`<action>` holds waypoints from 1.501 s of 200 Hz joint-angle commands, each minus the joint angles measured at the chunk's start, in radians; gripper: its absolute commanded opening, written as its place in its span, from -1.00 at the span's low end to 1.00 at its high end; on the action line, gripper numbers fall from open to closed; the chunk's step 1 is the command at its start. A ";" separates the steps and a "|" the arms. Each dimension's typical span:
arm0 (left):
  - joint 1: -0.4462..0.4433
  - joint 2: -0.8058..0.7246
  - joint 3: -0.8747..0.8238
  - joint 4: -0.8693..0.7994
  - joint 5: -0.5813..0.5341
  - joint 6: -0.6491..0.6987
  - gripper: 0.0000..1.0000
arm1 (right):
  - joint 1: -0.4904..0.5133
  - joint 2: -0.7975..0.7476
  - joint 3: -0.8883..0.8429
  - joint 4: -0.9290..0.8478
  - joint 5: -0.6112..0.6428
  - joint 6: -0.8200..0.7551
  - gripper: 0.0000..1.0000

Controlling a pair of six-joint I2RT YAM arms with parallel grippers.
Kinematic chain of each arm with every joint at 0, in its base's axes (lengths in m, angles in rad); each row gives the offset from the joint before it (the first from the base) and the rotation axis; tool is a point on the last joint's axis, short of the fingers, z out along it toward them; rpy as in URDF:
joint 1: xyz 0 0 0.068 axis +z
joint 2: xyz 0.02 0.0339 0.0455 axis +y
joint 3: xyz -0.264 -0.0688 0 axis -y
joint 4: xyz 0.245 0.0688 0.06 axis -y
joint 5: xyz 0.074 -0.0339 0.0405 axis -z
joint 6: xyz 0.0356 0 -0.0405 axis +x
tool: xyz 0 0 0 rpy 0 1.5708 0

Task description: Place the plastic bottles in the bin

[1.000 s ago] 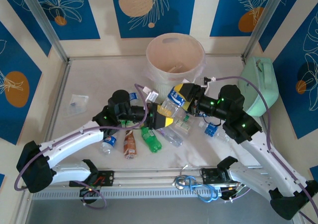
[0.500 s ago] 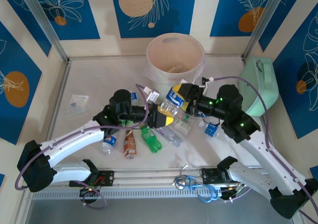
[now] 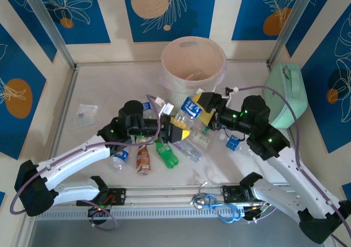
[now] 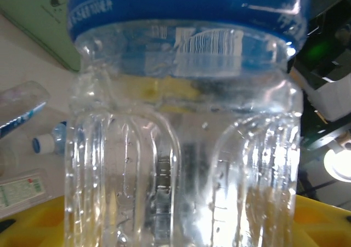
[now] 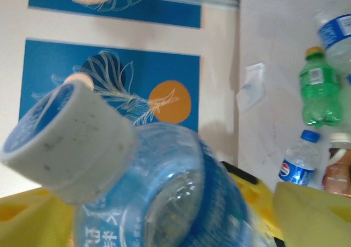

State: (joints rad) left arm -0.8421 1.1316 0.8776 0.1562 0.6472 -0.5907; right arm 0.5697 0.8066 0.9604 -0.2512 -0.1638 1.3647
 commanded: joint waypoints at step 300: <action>0.244 0.837 1.365 -0.873 -0.420 0.223 0.18 | -0.037 -0.202 -0.017 -0.919 0.510 -0.238 1.00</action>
State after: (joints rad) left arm -0.6102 1.9461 2.2047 -0.6689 0.2008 -0.3836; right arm 0.5407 0.6106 0.9531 -1.1534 0.3622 1.1393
